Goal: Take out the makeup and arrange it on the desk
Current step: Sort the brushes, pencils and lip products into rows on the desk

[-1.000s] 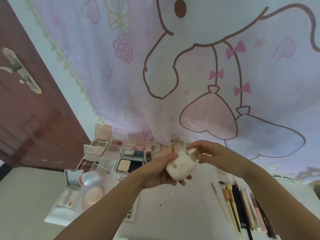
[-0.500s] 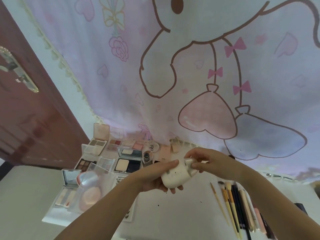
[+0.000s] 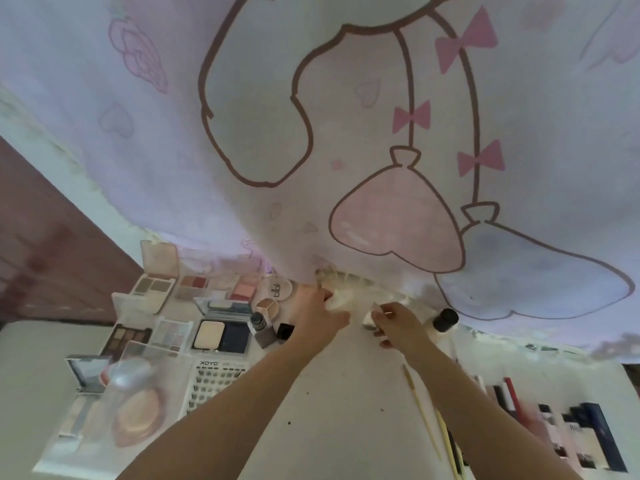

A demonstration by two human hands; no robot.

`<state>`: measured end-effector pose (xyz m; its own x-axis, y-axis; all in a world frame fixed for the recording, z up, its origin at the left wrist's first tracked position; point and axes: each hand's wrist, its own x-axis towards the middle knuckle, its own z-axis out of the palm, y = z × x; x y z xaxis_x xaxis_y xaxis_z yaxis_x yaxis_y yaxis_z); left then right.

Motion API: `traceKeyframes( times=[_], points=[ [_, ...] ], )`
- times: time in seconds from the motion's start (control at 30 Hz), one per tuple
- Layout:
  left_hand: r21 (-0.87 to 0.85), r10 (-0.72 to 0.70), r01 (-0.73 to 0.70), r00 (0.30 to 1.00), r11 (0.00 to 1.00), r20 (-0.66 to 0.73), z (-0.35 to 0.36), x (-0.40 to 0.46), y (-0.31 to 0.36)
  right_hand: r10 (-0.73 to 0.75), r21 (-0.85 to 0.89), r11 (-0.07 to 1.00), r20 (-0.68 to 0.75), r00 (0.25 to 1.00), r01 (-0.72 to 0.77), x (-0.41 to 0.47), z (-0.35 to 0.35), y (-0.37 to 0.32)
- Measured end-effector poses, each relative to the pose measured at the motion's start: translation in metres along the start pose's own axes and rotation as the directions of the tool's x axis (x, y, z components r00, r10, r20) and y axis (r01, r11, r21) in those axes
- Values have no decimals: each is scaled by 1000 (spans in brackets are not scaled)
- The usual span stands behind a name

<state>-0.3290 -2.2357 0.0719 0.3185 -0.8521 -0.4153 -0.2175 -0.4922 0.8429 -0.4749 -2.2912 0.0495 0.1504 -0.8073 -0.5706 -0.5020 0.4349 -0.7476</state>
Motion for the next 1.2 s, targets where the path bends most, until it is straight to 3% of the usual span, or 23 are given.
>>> traceKeyframes(
  times=[0.13,0.27,0.37,0.53,0.67,0.77,0.87,0.97,1.07,1.2],
  points=[
    [438,211,-129,967,890,-144,21,37,2,-33,-115,993,-86,996,23,45,9,4],
    [639,308,-136,937,757,-166,25,54,1,-126,-203,974,-143,982,96,64,11,4],
    [661,324,-153,935,734,-143,26,61,-4,-222,-349,923,-147,964,159,66,12,2],
    [562,317,-167,931,810,-181,29,61,-8,-258,-492,844,-21,966,215,36,2,-14],
    [371,437,-299,815,879,-379,47,17,-17,-432,-644,689,2,902,331,-17,-43,-25],
    [325,535,-456,815,829,-221,88,-16,-23,-500,-784,552,-38,865,284,-48,-86,-24],
    [314,447,-439,893,842,49,131,-12,-17,-393,-865,481,-70,917,140,-49,-103,-12],
    [410,358,-413,910,813,208,150,7,-8,-315,-893,444,-77,946,76,-42,-100,0],
    [391,257,-377,910,840,325,151,23,-8,-288,-869,489,-81,954,73,-37,-94,7],
    [206,289,-374,892,904,349,134,16,-11,-274,-773,612,-14,962,164,-40,-98,0]
  ],
)
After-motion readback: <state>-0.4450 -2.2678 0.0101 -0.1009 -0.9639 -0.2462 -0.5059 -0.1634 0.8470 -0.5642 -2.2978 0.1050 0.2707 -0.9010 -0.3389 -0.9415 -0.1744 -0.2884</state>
